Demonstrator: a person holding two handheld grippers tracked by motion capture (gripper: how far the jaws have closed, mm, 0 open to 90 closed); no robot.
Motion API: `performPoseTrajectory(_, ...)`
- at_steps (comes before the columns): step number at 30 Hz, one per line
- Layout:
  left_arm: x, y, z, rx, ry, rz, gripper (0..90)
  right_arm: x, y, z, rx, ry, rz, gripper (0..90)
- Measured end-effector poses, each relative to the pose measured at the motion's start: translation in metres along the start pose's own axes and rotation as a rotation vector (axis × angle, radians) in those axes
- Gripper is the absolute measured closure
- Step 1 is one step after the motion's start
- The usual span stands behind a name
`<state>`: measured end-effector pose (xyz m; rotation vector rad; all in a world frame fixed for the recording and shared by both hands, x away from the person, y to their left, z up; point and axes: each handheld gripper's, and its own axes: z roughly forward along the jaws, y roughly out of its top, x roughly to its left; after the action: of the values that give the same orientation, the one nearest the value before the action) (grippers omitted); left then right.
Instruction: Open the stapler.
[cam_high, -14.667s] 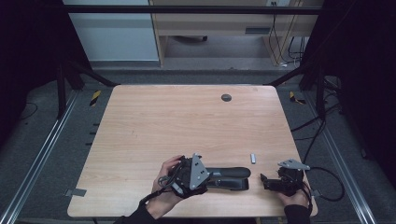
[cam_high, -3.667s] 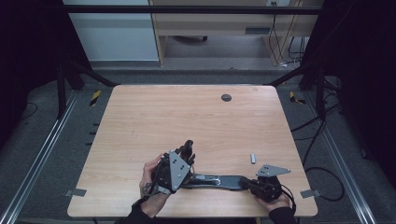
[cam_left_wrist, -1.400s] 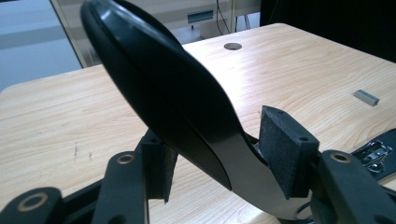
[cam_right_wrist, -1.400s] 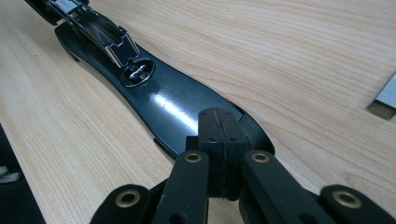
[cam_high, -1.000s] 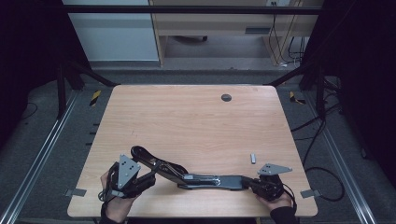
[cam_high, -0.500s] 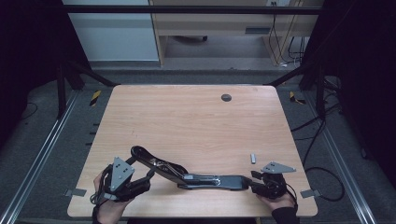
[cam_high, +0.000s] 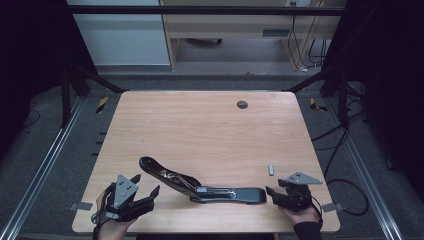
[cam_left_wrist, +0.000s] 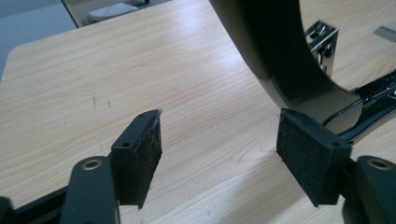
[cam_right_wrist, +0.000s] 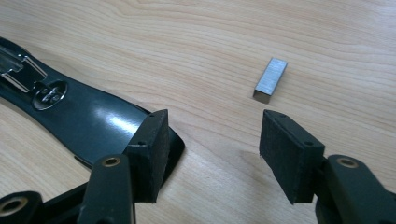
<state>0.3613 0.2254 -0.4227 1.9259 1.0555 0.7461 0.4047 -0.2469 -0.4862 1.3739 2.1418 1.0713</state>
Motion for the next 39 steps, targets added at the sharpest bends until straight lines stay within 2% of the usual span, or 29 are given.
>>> performPoseTrajectory(5,0.002,-0.006,0.005,0.020,-0.006,-0.004,37.1,-0.004,0.000,-0.002,-0.001,-0.018,0.014,43.0)
performPoseTrajectory(8,0.003,-0.010,0.010,0.048,0.006,0.012,40.5,-0.008,-0.001,-0.004,-0.009,-0.034,0.025,43.8)
performPoseTrajectory(12,0.004,-0.013,0.013,0.067,0.016,0.028,42.5,-0.010,0.000,-0.004,-0.007,-0.055,0.016,44.0)
performPoseTrajectory(14,0.006,-0.016,0.016,0.069,0.023,0.014,42.5,-0.010,0.001,-0.004,-0.006,-0.060,0.018,44.4)
performPoseTrajectory(16,0.009,-0.017,0.018,0.077,0.005,0.000,42.4,-0.011,0.002,-0.003,-0.014,-0.076,-0.011,44.9)
performPoseTrajectory(18,0.012,-0.020,0.021,0.089,0.019,-0.002,42.4,-0.011,0.003,-0.003,-0.013,-0.076,-0.003,44.8)
performPoseTrajectory(23,0.021,-0.023,0.022,0.072,0.025,0.000,41.5,-0.013,0.007,-0.001,-0.018,-0.099,-0.009,44.4)
performPoseTrajectory(25,0.025,-0.025,0.024,0.054,0.001,-0.025,40.2,-0.015,0.008,0.001,-0.011,-0.108,-0.013,44.1)
performPoseTrajectory(27,0.028,-0.027,0.025,0.049,-0.006,-0.037,40.3,-0.017,0.009,0.003,-0.010,-0.122,-0.028,43.8)
performPoseTrajectory(28,0.029,-0.028,0.025,0.045,-0.005,-0.041,40.0,-0.017,0.011,0.003,0.000,-0.118,-0.003,43.8)
performPoseTrajectory(31,0.033,-0.030,0.026,0.041,0.012,-0.049,38.2,-0.019,0.012,0.005,-0.007,-0.138,-0.017,43.4)
performPoseTrajectory(32,0.033,-0.030,0.026,0.040,0.015,-0.053,37.8,-0.019,0.014,0.005,-0.005,-0.141,-0.007,43.4)
performPoseTrajectory(36,0.039,-0.032,0.028,0.089,0.039,-0.090,34.7,-0.020,0.020,0.008,-0.009,-0.155,0.000,42.4)
performPoseTrajectory(38,0.041,-0.032,0.029,0.097,0.034,-0.100,31.0,-0.021,0.024,0.012,0.001,-0.164,0.003,42.1)
performPoseTrajectory(39,0.043,-0.033,0.030,0.096,0.025,-0.105,29.8,-0.022,0.025,0.012,-0.001,-0.163,-0.014,42.2)
